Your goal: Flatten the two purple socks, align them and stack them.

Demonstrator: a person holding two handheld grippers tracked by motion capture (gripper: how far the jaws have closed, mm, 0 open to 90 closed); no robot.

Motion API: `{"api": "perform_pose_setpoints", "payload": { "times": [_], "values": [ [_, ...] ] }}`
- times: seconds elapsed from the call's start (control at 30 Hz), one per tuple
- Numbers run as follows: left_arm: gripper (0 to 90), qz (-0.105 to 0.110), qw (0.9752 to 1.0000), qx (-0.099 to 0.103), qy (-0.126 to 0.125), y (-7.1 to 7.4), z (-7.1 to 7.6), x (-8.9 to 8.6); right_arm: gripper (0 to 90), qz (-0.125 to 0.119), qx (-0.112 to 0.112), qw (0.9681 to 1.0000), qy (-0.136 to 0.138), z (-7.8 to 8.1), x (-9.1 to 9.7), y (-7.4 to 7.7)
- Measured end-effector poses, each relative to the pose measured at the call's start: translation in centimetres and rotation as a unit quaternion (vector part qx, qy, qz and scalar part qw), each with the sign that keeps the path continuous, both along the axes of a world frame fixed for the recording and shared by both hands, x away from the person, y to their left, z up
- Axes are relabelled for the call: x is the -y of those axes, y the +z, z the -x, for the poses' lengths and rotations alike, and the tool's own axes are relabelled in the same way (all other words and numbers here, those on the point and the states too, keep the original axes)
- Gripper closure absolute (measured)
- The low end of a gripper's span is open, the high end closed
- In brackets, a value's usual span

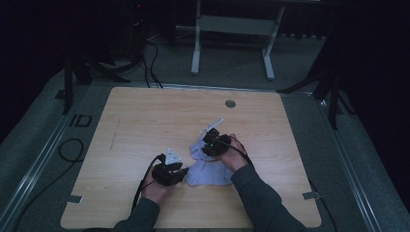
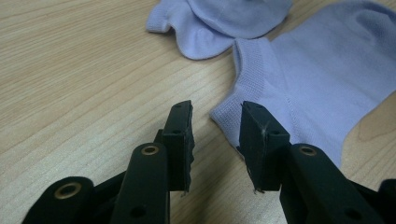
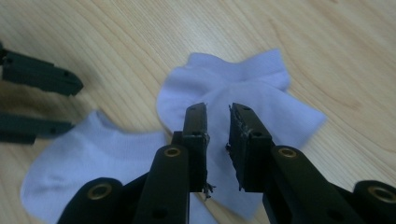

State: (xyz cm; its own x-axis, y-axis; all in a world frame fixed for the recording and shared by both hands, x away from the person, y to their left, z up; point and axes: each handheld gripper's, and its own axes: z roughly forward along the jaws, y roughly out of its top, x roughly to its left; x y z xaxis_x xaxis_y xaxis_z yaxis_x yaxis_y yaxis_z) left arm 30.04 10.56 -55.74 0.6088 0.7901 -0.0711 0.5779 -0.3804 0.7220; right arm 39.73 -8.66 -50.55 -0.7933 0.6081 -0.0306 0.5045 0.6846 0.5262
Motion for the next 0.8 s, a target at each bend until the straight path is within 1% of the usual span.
{"api": "perform_pose_setpoints", "payload": {
  "times": [0.03,0.13,0.17,0.2,0.23,0.3,0.33,0.37,0.4,0.5,0.53,0.57,0.7,0.73,0.77,0.8],
  "values": [
    [64.8,-0.002,1.0000,0.001,0.000,0.0,0.0,0.0,76.5,0.006,-0.018,0.9998,0.000,-0.5,-1.3,-0.5],
    [64.8,0.000,1.0000,0.002,0.002,0.0,0.0,0.0,76.7,0.022,-0.032,0.9992,0.003,-0.7,-2.4,-1.0],
    [64.8,0.000,1.0000,0.002,0.002,0.0,0.0,-0.1,76.6,0.029,-0.038,0.9989,0.000,-0.7,-2.7,-1.2],
    [64.8,0.000,1.0000,0.002,0.002,0.0,0.0,-0.1,76.6,0.029,-0.038,0.9989,0.000,-0.7,-2.7,-1.2],
    [64.7,-0.002,1.0000,0.003,0.003,0.0,0.0,-0.1,76.4,0.032,-0.050,0.9982,-0.001,-0.9,-3.1,-1.5],
    [64.7,-0.003,1.0000,0.003,0.004,0.0,0.0,-0.1,75.9,0.039,-0.060,0.9974,-0.005,-1.2,-3.3,-1.8],
    [64.7,-0.003,1.0000,0.003,0.004,0.0,0.0,-0.1,75.9,0.039,-0.060,0.9974,-0.005,-1.2,-3.3,-1.8],
    [64.7,-0.003,1.0000,0.003,0.004,0.0,0.0,-0.1,77.8,0.047,-0.073,0.9961,-0.013,-1.5,-3.5,-2.4],
    [64.7,-0.003,1.0000,0.003,0.005,0.0,0.0,-0.1,80.0,0.041,-0.071,0.9965,-0.014,-1.6,-3.5,-2.4],
    [64.6,-0.003,1.0000,0.003,0.004,0.0,0.0,-0.1,87.3,0.036,-0.072,0.9965,-0.023,-1.8,-3.3,-2.3],
    [64.5,-0.003,1.0000,0.003,0.004,0.0,0.0,-0.1,87.3,0.036,-0.072,0.9965,-0.023,-1.8,-3.3,-2.3],
    [64.4,-0.003,1.0000,0.004,0.005,-0.1,0.0,0.0,89.1,0.024,-0.077,0.9964,-0.026,-1.8,-3.0,-2.1],
    [64.3,-0.004,1.0000,0.005,0.005,-0.1,0.0,-0.1,89.3,-0.004,-0.081,0.9962,-0.032,-1.8,-2.1,-1.7],
    [64.3,-0.004,1.0000,0.005,0.005,-0.1,0.0,-0.1,89.3,-0.004,-0.081,0.9962,-0.032,-1.8,-2.1,-1.7],
    [64.3,-0.005,1.0000,0.004,0.005,-0.1,0.0,-0.1,89.3,-0.014,-0.081,0.9961,-0.033,-1.7,-1.6,-1.3],
    [64.3,-0.006,1.0000,0.004,0.005,-0.1,0.0,0.0,89.3,-0.017,-0.080,0.9961,-0.033,-1.7,-1.5,-1.1]
  ]
}}
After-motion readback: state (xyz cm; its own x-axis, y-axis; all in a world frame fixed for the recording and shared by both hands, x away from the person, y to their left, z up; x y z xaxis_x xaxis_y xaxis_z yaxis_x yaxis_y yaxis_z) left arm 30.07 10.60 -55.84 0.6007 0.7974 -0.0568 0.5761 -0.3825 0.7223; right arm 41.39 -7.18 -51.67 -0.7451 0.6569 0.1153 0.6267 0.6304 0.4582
